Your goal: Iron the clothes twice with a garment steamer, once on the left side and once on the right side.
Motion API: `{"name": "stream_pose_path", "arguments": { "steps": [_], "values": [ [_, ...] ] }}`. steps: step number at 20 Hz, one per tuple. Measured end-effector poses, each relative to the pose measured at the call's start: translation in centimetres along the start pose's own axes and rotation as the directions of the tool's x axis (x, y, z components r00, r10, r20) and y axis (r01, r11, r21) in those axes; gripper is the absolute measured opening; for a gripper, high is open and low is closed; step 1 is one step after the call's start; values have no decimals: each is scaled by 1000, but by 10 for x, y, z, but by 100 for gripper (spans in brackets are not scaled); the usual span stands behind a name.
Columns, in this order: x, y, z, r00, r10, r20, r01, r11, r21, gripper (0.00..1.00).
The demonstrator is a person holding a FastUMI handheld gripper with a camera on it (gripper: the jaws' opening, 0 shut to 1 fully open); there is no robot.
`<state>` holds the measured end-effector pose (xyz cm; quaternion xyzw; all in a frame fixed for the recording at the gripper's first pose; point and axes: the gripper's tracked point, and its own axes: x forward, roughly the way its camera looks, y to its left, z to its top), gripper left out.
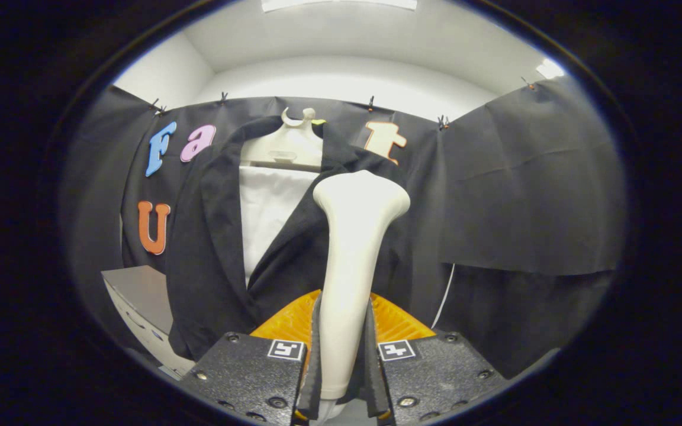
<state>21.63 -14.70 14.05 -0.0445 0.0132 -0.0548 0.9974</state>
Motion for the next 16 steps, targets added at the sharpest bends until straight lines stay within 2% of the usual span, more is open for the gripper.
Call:
{"name": "stream_pose_path", "arguments": {
  "steps": [9,16],
  "values": [
    [-32,10,-104,983,62,-175,-50,996,68,33],
    [-65,20,-181,949,88,-303,-66,994,83,33]
  ]
}}
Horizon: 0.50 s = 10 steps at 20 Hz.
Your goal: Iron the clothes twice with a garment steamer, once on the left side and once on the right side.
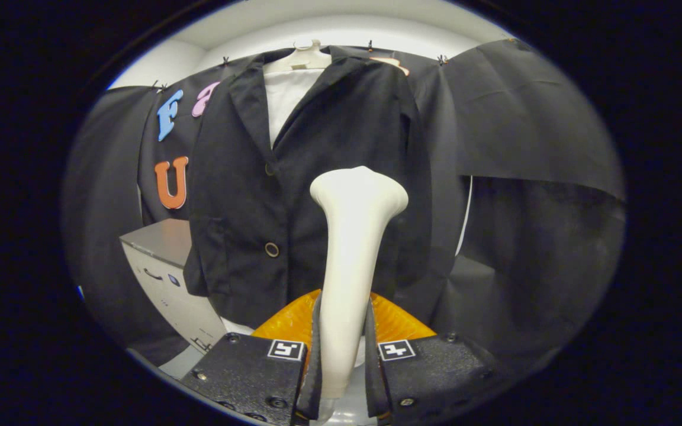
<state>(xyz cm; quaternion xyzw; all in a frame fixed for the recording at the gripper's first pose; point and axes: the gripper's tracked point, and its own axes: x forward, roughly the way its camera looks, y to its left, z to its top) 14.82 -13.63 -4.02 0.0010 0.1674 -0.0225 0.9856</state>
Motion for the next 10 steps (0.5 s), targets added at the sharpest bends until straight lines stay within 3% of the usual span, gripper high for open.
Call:
{"name": "stream_pose_path", "arguments": {
  "steps": [10],
  "values": [
    [2,17,-114,978,13,-206,-13,1000,0,33]
  ]
}}
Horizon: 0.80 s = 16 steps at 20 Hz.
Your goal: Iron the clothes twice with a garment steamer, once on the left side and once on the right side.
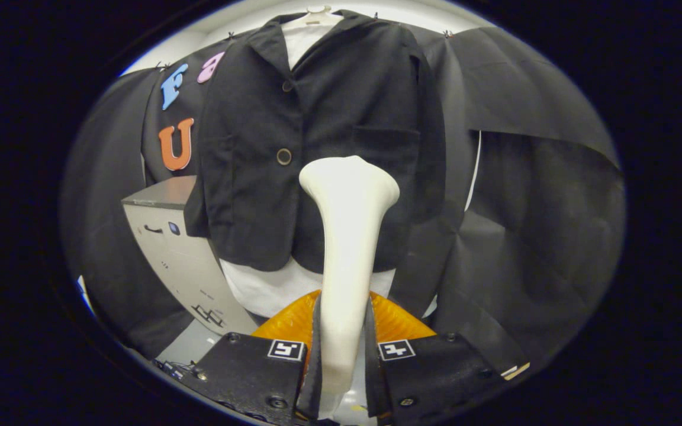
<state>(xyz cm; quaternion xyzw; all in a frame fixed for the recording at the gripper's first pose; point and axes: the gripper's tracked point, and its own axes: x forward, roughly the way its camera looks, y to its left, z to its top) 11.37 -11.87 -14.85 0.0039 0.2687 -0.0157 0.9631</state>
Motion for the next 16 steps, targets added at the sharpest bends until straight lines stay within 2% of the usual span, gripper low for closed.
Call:
{"name": "stream_pose_path", "arguments": {
  "steps": [6,11,16],
  "values": [
    [12,5,-54,995,-22,-98,26,999,38,33],
    [0,14,-97,985,-63,-158,73,995,63,32],
    [-33,55,-77,992,-44,-116,48,998,32,33]
  ]
}}
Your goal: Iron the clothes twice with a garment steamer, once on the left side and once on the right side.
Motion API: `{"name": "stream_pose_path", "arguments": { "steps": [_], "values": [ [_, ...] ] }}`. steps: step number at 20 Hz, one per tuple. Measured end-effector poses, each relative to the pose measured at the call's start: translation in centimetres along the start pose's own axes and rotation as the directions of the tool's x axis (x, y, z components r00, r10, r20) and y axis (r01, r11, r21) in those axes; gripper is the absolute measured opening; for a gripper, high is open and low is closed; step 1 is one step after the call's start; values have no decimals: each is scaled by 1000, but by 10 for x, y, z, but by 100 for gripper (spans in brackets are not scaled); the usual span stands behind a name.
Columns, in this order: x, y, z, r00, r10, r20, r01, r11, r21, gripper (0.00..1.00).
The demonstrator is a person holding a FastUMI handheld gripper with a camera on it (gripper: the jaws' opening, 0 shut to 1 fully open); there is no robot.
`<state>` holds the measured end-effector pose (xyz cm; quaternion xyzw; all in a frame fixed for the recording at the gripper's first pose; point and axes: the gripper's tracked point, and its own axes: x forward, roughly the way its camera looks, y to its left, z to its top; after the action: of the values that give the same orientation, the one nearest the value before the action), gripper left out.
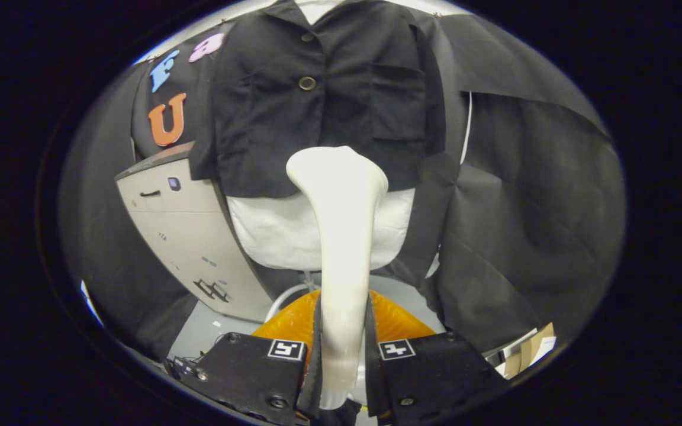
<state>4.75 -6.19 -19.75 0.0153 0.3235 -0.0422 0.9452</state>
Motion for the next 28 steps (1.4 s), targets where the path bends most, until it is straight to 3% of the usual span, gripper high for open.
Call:
{"name": "stream_pose_path", "arguments": {
  "steps": [6,10,19,28],
  "values": [
    [-39,78,36,993,87,75,-80,993,-91,32],
    [-56,106,56,990,103,101,-93,991,-95,32],
    [-126,98,90,979,38,202,-23,997,-76,32],
    [-164,74,108,963,71,258,-63,997,-40,32]
  ]
}}
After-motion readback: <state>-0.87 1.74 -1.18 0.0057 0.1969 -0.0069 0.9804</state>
